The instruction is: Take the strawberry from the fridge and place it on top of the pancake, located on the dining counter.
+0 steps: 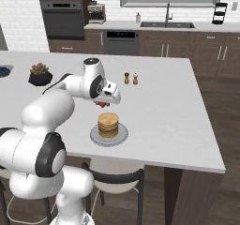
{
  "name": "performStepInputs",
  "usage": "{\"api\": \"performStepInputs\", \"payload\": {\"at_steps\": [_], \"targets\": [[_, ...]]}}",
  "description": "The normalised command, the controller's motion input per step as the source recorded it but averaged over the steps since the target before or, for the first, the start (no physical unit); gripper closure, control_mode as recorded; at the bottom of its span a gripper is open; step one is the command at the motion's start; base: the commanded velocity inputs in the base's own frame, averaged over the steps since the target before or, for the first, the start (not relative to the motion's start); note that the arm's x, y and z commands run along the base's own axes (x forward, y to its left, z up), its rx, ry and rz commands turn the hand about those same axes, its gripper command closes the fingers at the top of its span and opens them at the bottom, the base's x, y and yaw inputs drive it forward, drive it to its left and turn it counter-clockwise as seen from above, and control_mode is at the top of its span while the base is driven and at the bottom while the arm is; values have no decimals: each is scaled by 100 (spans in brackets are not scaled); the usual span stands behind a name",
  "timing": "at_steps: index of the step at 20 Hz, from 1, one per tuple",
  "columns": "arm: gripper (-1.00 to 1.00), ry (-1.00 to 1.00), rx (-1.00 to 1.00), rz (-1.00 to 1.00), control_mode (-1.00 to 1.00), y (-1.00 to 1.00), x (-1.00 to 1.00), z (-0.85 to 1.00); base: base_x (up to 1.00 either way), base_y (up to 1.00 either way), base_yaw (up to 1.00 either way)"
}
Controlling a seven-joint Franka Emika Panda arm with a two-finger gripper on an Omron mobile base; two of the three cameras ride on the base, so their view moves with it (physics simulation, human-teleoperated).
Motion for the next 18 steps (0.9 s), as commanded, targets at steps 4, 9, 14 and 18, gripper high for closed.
{"api": "performStepInputs", "payload": {"at_steps": [4,9,14,18], "targets": [[100,0,0,0,-100,-14,-16,-3,0,0,0],[100,0,0,0,-100,-1,0,-4,0,0,0],[100,0,0,0,-100,0,0,-19,0,0,0],[100,1,-3,0,-100,0,0,-48,0,0,0]]}}
